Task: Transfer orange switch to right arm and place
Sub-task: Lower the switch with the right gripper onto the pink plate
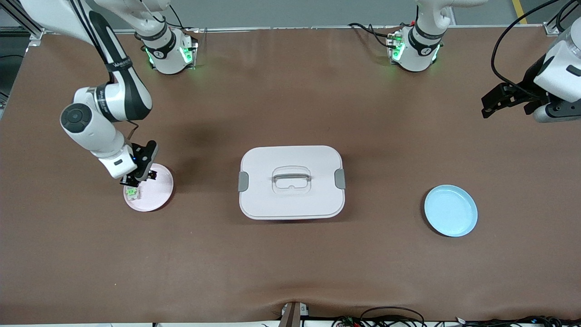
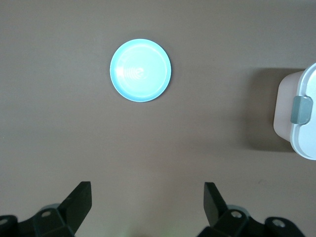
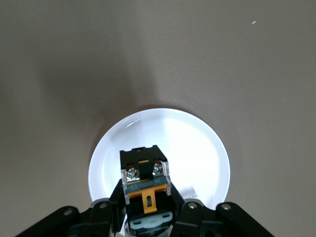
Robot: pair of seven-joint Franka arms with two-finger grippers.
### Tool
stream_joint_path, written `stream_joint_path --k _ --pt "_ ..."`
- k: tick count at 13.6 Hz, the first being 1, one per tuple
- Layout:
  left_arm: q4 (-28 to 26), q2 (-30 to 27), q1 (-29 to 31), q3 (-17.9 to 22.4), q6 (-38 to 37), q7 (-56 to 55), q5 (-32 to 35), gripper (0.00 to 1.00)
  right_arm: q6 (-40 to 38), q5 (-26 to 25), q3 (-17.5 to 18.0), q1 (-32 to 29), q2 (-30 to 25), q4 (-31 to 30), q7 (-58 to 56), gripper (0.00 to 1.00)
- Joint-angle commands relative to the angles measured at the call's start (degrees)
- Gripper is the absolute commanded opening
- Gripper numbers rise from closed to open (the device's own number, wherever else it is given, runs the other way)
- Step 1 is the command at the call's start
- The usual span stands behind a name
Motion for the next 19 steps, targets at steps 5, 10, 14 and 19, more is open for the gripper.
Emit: stream_joint_path --k 5,10,14,19 --pt "-1.04 -0.92 0.01 0.24 1.32 1.22 -0.18 1.00 4.08 -6.22 0.74 -3.42 7.04 1.11 -0.81 0.00" --pt "-0.87 -0.92 -0.08 0.24 2.02 1.22 -0.18 1.00 9.26 -7.55 0.74 -4.13 11.53 1.20 -0.81 0.00" --pt "-0.87 -0.92 0.01 0.24 2.20 1.22 -0.18 1.00 10.06 -8.60 0.74 -4.22 13.72 2.33 -0.81 0.00" --pt "-0.87 -0.57 -0.16 0.24 2.38 1.13 -0.18 1.00 9.53 -9.05 0.83 -4.48 14.17 2.95 1.65 1.00"
